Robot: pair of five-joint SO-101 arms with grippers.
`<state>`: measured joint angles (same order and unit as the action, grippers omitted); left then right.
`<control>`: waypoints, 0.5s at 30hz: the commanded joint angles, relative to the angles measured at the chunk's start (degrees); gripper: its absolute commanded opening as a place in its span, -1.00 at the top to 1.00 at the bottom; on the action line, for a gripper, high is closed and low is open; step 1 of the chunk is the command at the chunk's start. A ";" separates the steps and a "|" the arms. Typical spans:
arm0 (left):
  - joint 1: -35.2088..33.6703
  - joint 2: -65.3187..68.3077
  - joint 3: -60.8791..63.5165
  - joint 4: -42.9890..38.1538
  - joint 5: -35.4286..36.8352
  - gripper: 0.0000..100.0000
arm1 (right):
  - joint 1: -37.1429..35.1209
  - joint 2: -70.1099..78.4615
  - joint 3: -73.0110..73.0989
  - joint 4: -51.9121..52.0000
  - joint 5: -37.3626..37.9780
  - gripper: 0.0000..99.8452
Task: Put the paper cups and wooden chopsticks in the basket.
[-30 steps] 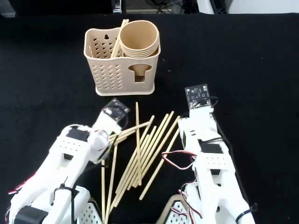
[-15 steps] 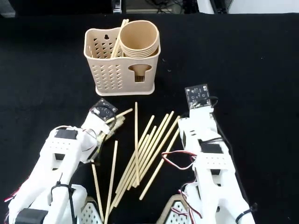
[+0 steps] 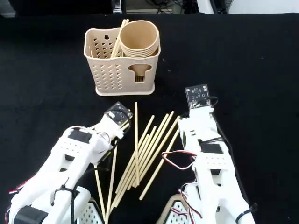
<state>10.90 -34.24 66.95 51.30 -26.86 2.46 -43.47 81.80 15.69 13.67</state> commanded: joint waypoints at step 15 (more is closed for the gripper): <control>0.40 -10.64 -19.56 19.69 0.44 0.94 | -0.62 -1.19 -0.13 -1.14 0.00 0.96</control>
<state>10.99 -38.55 50.59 68.35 -26.68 2.46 -43.47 81.80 15.69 13.67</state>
